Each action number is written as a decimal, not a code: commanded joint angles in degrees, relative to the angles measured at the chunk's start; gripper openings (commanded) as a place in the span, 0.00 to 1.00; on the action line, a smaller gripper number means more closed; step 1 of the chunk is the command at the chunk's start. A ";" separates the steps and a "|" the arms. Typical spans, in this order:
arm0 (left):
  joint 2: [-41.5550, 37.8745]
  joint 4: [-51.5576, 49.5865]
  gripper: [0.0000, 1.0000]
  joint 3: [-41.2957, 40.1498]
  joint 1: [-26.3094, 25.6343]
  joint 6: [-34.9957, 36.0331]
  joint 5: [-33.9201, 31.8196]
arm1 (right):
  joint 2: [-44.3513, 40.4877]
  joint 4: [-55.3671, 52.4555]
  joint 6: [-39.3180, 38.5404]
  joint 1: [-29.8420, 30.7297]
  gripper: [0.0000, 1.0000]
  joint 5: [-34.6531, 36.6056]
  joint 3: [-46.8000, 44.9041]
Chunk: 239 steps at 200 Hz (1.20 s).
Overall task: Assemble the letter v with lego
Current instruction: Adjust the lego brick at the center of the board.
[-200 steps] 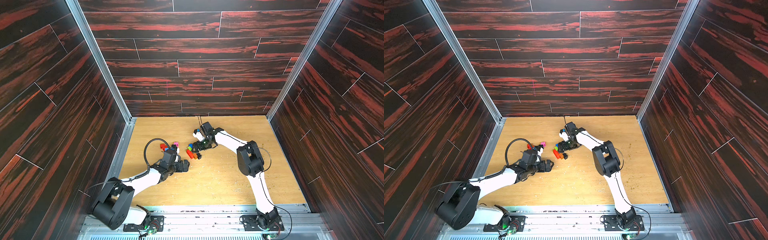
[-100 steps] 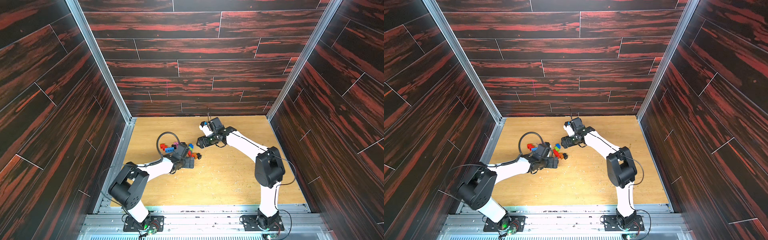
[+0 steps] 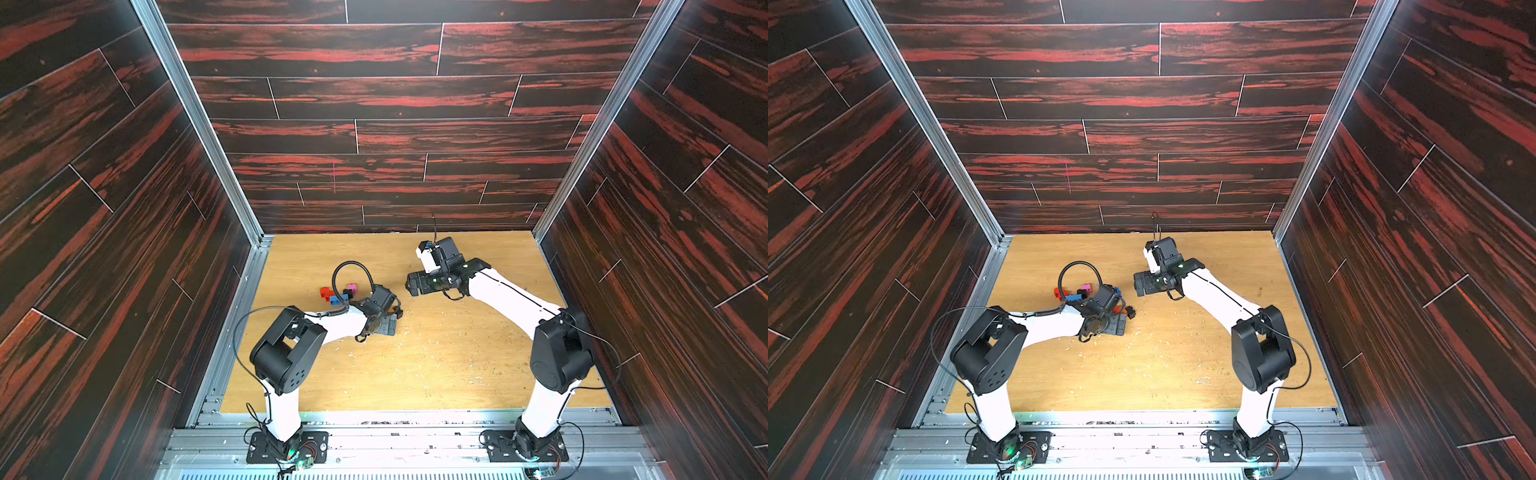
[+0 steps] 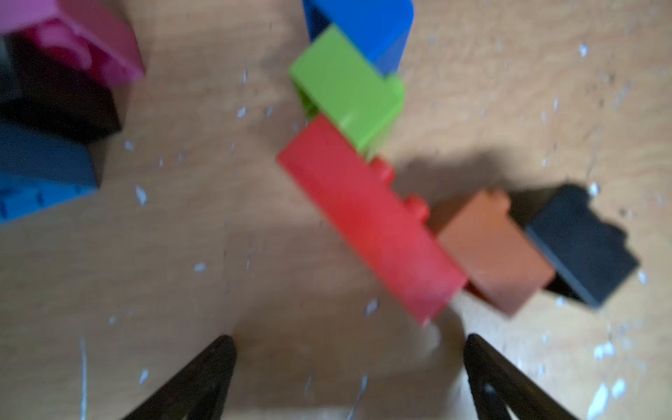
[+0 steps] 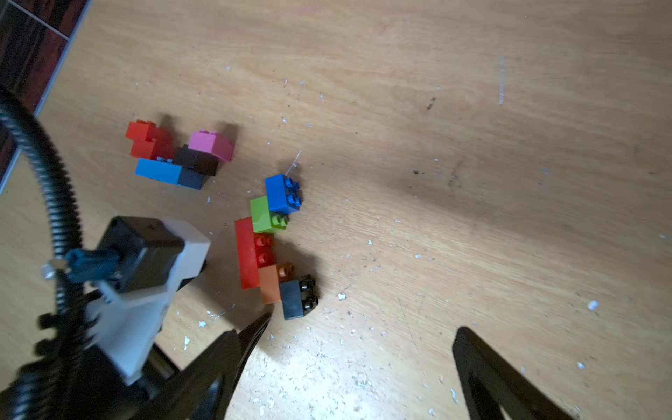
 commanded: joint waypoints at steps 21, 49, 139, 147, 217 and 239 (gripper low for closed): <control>5.40 -1.93 1.00 3.85 -0.90 -2.81 -2.43 | -3.88 -0.09 4.37 -0.09 0.95 3.27 -2.26; 7.60 -1.52 1.00 6.08 -0.99 -3.90 -3.28 | -6.01 0.25 6.30 -0.13 0.95 6.59 -3.86; 13.99 -1.84 1.00 14.71 -1.43 -5.88 -1.99 | -12.79 7.12 10.12 -0.49 0.95 12.36 -11.63; 13.70 -1.17 1.00 14.23 -1.43 -6.50 -1.93 | -13.31 7.98 9.65 -0.48 0.95 13.37 -12.68; 14.45 -0.56 1.00 17.81 -1.93 -7.20 -1.28 | -17.86 15.59 8.44 -1.40 0.95 19.70 -21.06; 14.25 -1.34 1.00 18.93 -2.55 -7.81 -1.35 | -18.03 16.15 9.01 -2.09 0.95 22.28 -22.86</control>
